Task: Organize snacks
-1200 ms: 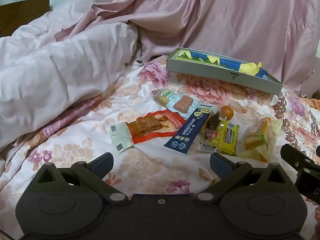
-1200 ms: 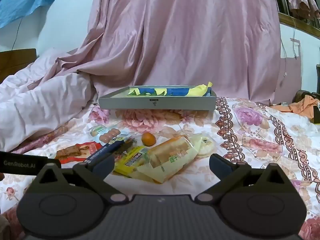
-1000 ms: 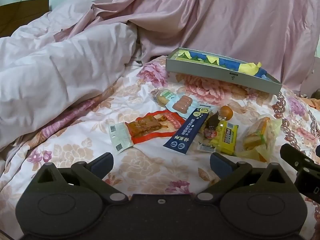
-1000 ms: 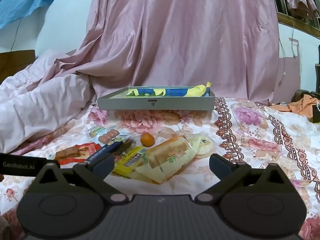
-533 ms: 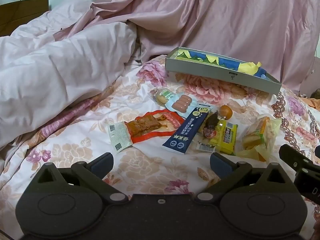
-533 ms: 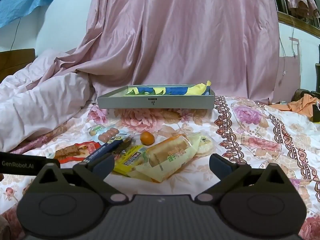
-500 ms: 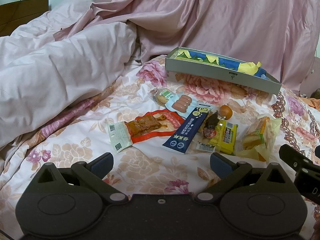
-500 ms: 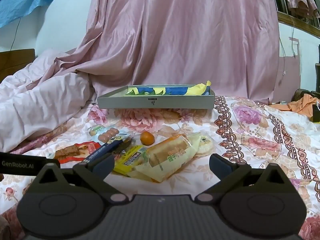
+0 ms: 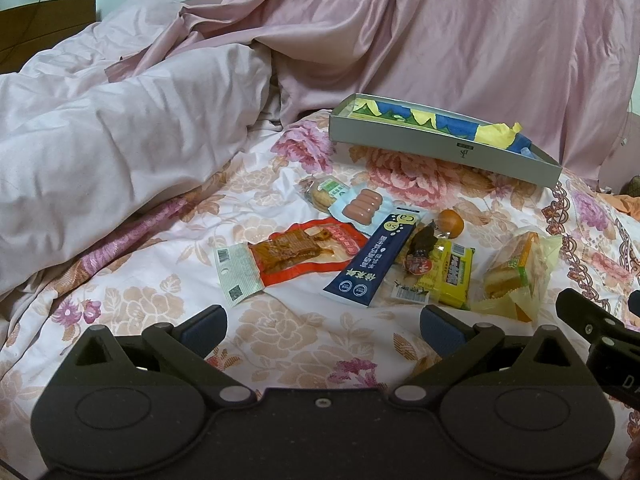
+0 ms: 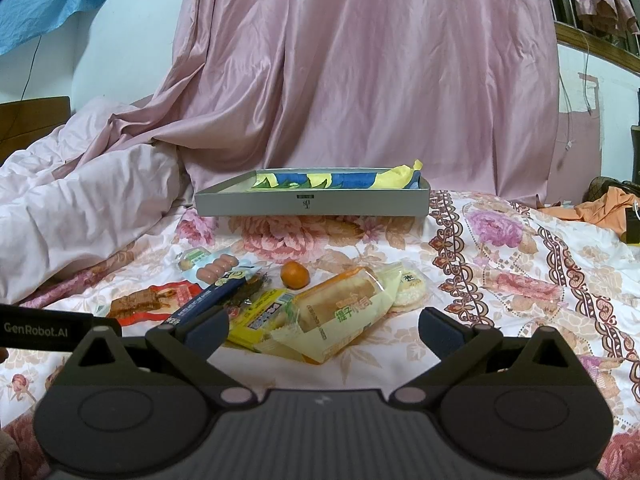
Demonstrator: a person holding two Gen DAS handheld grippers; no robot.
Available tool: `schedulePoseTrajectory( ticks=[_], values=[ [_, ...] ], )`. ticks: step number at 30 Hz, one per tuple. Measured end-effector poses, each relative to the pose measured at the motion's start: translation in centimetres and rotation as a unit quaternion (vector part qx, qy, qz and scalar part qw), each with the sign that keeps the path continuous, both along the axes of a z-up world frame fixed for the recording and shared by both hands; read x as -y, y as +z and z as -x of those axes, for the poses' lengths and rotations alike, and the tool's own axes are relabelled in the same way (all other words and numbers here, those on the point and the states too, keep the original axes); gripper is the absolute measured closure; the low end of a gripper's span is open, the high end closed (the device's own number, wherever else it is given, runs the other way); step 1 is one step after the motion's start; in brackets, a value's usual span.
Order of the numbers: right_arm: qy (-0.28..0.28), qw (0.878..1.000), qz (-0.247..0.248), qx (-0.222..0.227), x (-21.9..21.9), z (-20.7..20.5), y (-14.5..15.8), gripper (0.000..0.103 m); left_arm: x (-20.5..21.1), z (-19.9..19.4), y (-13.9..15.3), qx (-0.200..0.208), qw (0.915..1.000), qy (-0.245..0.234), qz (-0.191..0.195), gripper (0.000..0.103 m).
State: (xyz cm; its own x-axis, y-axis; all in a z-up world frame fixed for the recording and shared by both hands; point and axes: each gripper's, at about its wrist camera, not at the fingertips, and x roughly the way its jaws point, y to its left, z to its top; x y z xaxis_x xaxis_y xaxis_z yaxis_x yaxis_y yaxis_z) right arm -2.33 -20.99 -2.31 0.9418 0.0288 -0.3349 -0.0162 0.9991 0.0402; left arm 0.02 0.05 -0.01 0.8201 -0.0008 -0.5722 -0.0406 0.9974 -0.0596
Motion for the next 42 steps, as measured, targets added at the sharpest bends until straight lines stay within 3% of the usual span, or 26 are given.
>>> schedulePoseTrajectory(
  ticks=[42],
  values=[
    [0.0, 1.0, 0.001, -0.004, -0.27, -0.19, -0.54, 0.0, 0.02, 0.0, 0.0, 0.0, 1.0, 0.0, -0.001, 0.001]
  ],
)
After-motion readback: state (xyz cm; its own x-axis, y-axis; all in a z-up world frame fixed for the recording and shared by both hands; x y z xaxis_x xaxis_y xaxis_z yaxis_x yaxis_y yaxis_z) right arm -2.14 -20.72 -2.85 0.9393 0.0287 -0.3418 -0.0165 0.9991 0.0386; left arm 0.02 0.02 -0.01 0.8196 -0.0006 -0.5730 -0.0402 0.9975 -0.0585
